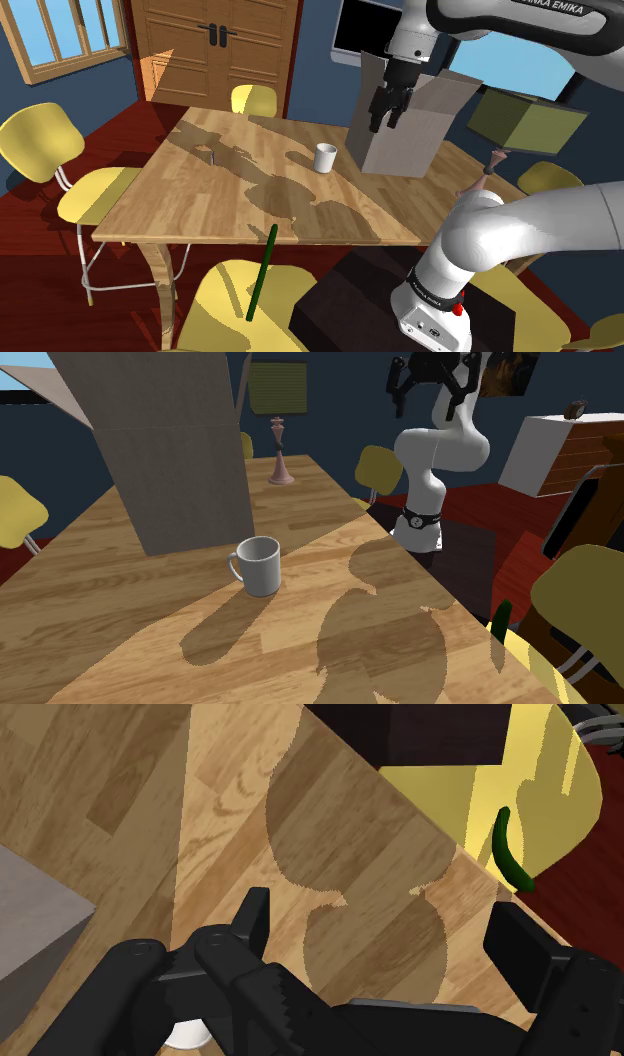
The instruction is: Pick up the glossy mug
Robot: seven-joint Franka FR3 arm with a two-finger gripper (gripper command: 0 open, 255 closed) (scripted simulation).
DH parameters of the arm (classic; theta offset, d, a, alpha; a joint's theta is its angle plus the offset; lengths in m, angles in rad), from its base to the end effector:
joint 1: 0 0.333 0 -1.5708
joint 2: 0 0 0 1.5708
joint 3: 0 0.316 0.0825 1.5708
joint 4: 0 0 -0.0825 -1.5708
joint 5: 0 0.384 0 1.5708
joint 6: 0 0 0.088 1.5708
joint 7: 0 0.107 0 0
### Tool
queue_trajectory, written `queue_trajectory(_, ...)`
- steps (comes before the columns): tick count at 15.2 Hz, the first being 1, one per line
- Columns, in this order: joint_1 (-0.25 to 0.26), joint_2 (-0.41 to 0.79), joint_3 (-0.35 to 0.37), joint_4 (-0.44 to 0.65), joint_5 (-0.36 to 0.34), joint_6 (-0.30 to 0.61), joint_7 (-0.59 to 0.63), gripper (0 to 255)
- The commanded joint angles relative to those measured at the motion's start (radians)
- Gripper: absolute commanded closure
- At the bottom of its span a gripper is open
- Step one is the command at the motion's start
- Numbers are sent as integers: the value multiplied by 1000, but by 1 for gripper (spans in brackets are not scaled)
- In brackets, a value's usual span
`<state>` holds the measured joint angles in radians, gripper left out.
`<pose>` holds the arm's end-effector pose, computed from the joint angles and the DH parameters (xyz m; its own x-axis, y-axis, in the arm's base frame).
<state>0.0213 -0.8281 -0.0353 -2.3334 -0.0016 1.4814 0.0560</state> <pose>0.2863 -0.0080 0.6057 0.9980 -0.0580 -0.0255 -0.0586 -0.9980 -0.0230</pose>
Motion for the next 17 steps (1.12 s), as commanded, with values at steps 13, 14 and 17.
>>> queue_trajectory(13,-18,361,-116,26,-87,309,-155,0)
queue_trajectory(14,-19,396,-125,36,-90,331,-167,0)
queue_trajectory(17,-22,505,-150,77,-96,394,-204,0)
